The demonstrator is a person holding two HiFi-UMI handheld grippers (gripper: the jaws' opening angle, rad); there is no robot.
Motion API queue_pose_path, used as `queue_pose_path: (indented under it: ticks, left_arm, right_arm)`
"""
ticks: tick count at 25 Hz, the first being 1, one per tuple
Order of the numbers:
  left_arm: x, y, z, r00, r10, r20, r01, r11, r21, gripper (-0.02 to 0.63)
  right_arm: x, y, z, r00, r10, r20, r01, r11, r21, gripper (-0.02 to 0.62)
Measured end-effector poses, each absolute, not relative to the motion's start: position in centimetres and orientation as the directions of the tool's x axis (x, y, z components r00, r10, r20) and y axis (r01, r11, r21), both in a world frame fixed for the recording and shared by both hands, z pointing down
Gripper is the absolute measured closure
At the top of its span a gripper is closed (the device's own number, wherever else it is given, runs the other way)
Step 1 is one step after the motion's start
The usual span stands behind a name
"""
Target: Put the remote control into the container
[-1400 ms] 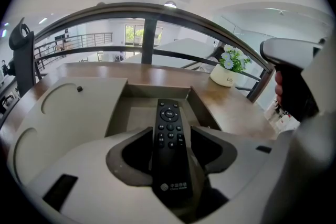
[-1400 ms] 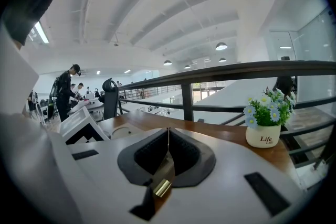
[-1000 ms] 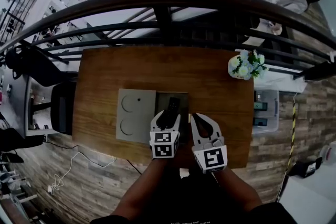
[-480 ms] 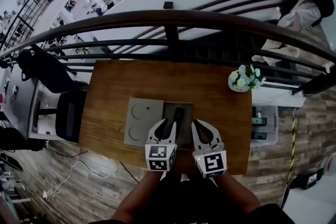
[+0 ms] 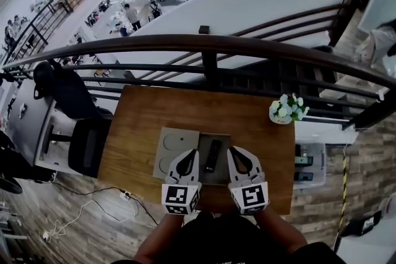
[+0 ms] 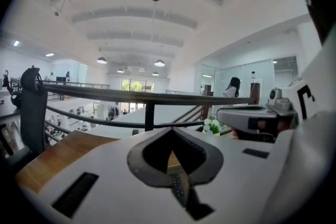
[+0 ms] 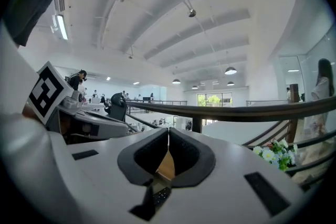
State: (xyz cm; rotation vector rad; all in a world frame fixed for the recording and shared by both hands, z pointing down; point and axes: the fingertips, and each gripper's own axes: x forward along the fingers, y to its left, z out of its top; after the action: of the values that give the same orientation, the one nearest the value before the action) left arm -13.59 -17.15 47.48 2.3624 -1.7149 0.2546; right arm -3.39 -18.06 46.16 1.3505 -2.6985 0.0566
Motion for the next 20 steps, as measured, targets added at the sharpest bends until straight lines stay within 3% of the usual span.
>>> queue_pose_path:
  ticks: [10,20]
  left_arm:
    - [-12.9,-16.7,43.3,0.325,-0.930,0.171,-0.939,-0.339,-0.059,0.598]
    - [-12.2,-16.6,42.9,0.336,-0.929,0.151,-0.935,-0.349,-0.065,0.598]
  right_arm:
    - [-4.1,-17.7,41.3,-0.598,-0.801,-0.010,-0.799,0.595,0.092,0.568]
    - [-3.8,-17.5,41.3,-0.597,-0.802,-0.004,-0.799,0.595,0.091,0.568]
